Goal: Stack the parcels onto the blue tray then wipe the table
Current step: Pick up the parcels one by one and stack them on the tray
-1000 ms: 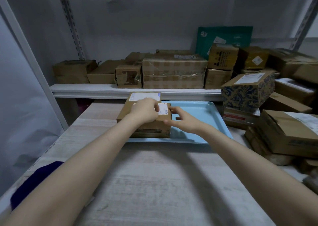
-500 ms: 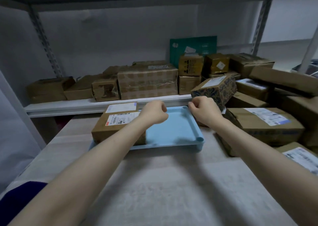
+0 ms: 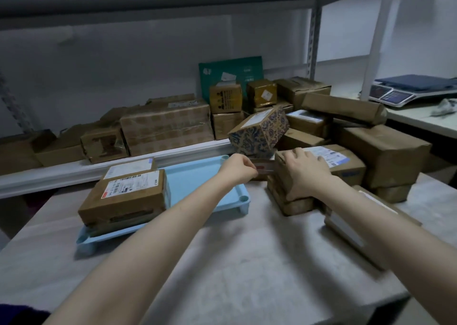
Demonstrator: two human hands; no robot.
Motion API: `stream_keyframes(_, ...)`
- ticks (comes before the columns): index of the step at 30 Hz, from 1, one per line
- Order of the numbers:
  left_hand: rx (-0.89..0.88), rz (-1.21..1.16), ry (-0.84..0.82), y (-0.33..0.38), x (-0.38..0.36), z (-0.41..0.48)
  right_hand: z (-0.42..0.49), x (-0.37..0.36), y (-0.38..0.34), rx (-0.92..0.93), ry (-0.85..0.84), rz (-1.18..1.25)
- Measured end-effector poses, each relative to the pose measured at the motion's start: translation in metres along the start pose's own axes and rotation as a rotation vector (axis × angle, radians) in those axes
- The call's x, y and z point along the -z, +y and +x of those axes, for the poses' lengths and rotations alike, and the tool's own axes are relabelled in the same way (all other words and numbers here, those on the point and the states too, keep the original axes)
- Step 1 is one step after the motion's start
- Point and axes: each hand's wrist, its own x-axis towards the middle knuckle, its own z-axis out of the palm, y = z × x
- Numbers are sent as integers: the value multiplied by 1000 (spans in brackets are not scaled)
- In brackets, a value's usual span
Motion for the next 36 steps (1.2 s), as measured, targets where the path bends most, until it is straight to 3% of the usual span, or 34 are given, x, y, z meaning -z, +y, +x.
stream_keyframes(11,52,-48,-65,1,-29,2,-14,-55,32,68,302,-339)
stream_keyframes(15,60,-54,-58,-2,-28,3,-12,-54,29,82,302,-379)
stream_keyframes(24,114,-87,-38,-12,-16,5,-12,-42,22,147,389,-265)
stream_keyframes(32,276,-269,-95,-22,-19,11,-21,-23,7,205,575,-149)
stream_keyframes(36,241,-397,-135,-21,-28,17,-26,-11,-1,221,668,-74)
